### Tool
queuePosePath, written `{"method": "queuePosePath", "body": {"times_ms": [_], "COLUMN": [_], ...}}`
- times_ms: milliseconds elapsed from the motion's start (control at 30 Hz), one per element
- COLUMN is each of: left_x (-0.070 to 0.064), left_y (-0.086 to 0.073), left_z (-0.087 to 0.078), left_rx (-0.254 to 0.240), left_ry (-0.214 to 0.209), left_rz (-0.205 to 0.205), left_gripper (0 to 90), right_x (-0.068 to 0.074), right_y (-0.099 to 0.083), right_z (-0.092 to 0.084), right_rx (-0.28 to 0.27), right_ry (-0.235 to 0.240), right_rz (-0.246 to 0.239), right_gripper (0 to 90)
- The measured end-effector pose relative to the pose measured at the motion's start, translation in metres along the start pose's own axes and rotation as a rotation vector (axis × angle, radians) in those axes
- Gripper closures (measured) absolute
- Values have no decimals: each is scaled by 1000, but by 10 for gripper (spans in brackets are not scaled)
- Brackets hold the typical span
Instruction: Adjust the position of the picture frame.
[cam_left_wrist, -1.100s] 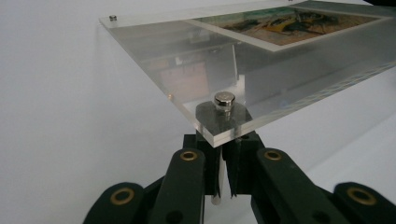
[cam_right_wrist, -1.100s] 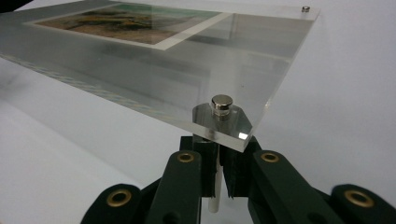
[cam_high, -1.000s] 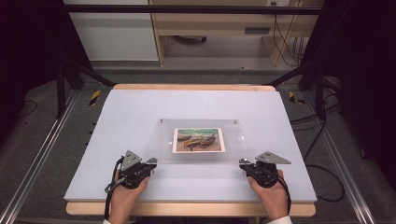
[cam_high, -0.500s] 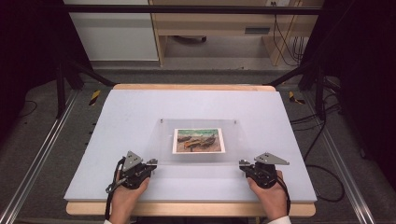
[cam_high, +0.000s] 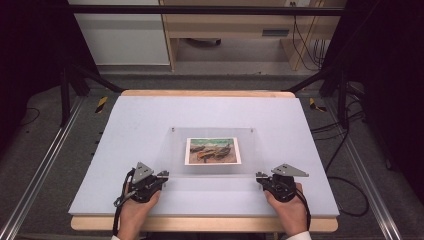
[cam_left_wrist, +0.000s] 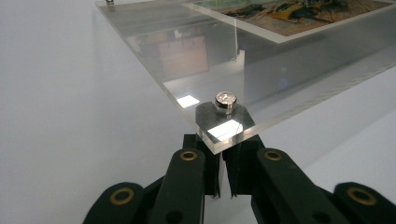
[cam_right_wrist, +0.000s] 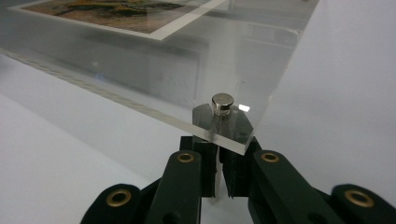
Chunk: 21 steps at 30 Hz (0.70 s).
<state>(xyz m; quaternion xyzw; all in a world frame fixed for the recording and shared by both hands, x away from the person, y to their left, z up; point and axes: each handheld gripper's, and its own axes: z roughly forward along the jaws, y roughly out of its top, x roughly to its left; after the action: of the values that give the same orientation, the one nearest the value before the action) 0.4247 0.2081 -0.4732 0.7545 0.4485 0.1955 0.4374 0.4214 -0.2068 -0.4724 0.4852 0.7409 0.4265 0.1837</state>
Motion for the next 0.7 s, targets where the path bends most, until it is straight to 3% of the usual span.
{"method": "queuePosePath", "body": {"times_ms": [500, 700], "left_x": [1, 1], "left_y": [0, 0], "left_z": [0, 0], "left_rx": [5, 7], "left_ry": [-6, -2], "left_rz": [-2, -2], "left_gripper": [830, 804], "right_x": [-1, -3], "right_y": [-1, -1], "right_z": [0, -1], "right_rx": [4, 2], "right_ry": [13, 11], "right_rz": [17, 26], "right_gripper": [839, 783]}}
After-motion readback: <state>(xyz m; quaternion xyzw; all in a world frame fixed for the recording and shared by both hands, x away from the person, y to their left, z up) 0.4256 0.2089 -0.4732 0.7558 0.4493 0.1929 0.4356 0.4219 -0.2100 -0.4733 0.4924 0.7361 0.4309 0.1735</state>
